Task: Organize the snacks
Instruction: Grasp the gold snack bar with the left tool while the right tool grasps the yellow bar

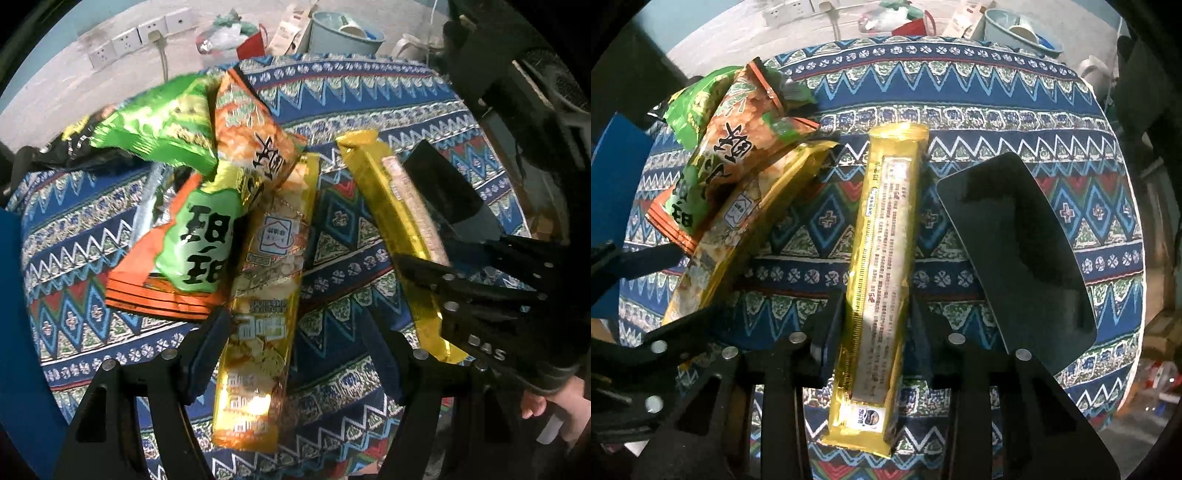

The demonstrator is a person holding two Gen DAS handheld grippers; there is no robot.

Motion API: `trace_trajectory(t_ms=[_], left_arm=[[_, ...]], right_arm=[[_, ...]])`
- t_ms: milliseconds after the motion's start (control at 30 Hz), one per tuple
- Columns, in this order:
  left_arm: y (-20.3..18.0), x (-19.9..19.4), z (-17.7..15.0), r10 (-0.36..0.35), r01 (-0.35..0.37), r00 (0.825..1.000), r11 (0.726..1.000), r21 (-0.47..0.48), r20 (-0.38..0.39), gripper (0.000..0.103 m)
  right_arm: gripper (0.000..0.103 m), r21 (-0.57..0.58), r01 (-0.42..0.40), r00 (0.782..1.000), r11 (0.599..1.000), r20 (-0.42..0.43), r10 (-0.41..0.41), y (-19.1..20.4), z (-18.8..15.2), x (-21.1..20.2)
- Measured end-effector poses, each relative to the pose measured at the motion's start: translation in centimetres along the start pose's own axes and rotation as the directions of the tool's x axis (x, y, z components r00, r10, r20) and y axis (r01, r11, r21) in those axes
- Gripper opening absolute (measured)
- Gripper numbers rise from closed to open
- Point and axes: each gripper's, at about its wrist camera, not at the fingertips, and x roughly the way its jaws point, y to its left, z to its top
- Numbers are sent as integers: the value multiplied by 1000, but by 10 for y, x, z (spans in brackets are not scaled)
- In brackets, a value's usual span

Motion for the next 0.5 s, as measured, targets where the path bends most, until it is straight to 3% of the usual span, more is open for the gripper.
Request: trace_trajectory(t_ms=[333,500], left_arm=[[4,38,18,-4,0,999,997,-71,-53,78],[-11,50,26,30,-32,999,999,-35,-35,77]], right_arm=[[34,15,-7,1000,1000,6,6,-9,6,5],[34,11,-5,1000,1000,26,5,-6,14,12]])
